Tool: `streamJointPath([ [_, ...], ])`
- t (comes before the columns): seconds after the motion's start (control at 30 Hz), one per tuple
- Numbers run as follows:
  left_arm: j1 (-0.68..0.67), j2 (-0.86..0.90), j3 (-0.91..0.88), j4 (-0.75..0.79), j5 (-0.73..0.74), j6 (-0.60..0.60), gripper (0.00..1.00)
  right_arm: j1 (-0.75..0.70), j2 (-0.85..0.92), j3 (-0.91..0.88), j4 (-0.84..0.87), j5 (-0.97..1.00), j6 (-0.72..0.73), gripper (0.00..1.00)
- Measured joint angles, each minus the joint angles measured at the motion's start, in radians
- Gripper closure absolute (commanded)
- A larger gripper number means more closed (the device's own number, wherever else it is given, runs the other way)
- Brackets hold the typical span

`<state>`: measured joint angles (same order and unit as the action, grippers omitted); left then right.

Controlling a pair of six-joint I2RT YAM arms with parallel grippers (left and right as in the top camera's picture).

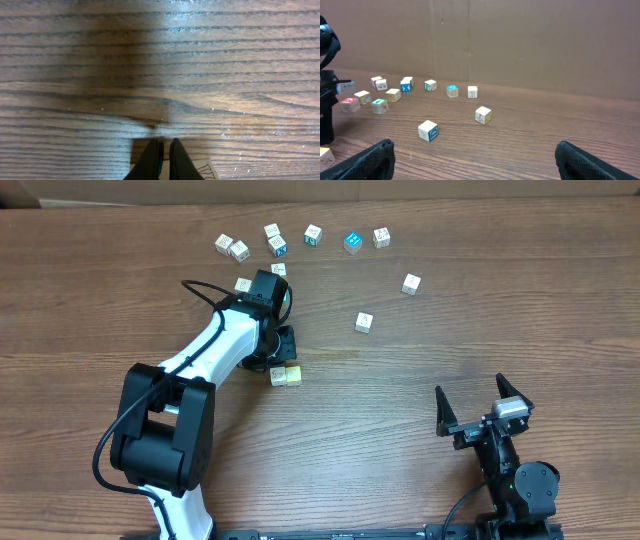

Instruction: Form a horizontal line

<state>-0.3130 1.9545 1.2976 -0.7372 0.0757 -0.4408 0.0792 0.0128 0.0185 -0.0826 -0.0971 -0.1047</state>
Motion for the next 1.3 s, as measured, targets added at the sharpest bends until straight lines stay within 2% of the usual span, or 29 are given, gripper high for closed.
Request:
streamJointPath([
  [1.3,0.000,0.000,0.000,-0.025,0.019,0.000,0.96,0.000,0.000,0.000,0.001,0.000,0.000,0.00],
])
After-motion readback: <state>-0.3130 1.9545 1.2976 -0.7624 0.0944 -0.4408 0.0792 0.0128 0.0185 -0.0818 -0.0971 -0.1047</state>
